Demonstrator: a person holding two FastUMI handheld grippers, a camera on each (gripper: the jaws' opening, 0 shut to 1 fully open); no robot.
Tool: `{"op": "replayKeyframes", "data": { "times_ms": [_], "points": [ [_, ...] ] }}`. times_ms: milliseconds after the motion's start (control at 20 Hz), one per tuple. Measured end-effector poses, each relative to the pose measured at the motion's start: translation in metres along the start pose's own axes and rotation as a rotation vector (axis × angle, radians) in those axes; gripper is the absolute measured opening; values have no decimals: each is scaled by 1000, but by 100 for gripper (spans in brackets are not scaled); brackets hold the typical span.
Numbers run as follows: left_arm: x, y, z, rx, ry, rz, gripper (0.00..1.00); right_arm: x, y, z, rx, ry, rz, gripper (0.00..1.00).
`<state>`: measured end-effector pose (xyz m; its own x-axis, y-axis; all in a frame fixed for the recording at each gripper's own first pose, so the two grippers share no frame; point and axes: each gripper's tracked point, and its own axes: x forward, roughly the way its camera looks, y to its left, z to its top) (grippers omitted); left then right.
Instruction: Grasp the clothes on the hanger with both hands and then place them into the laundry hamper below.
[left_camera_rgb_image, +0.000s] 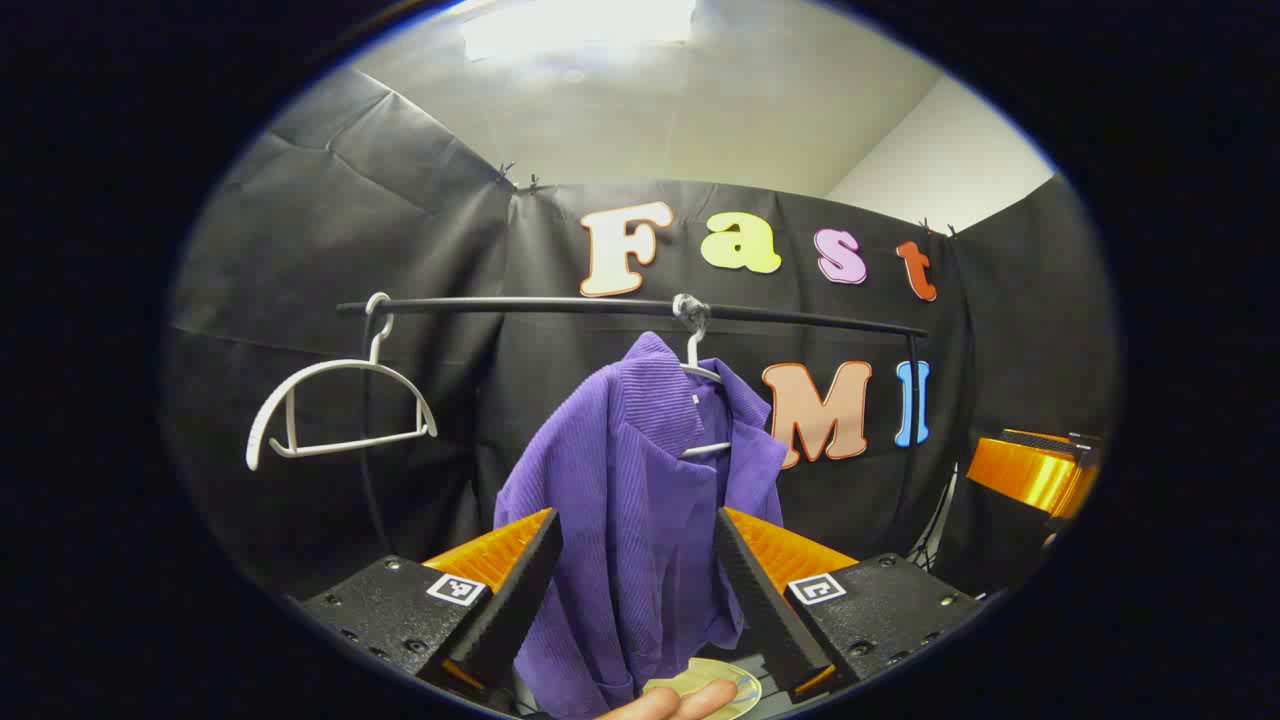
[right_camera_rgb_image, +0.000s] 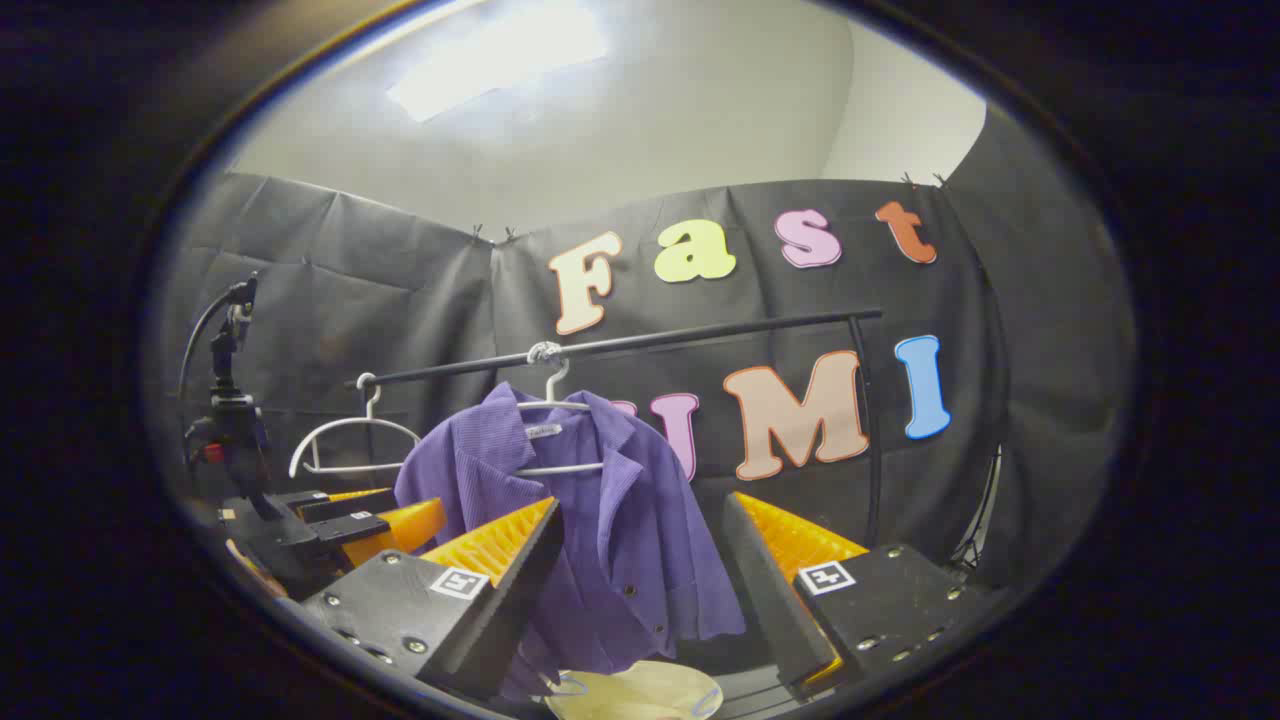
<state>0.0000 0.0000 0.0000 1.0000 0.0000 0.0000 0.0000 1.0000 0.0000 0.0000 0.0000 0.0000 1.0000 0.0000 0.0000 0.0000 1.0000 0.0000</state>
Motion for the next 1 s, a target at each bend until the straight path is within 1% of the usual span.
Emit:
{"op": "replayKeyframes", "data": {
  "times_ms": [150, 200, 350, 450, 500, 550, 600, 750, 1000],
  "points": [
    [5, -6, -3, 18, -1, -1, 92, 1, -5, -7, -8, 9, 3, 95],
    [6, -8, -4, 27, -9, -1, 92, 0, -9, -7, -13, 5, -3, 97],
    [8, -12, -7, 31, -14, 8, 92, 2, -14, -10, -29, 4, -10, 96],
    [10, -8, -10, 16, -15, 48, 92, 4, -14, -16, -24, 8, -4, 96],
    [10, -6, -12, 12, -18, 70, 94, 5, -14, -18, -20, 7, -2, 97],
    [11, -7, -11, 12, -25, 82, 91, 7, -15, -20, -17, 8, 0, 97],
    [11, -9, -11, 14, -33, 88, 92, 8, -14, -23, -15, 11, 2, 97],
    [13, -20, -16, 18, -44, 89, 92, 14, -12, -35, -21, 26, 22, 97],
    [23, -30, -30, 34, -47, 118, 91, 31, -3, -57, -42, 41, 72, 97]
  ]
}}
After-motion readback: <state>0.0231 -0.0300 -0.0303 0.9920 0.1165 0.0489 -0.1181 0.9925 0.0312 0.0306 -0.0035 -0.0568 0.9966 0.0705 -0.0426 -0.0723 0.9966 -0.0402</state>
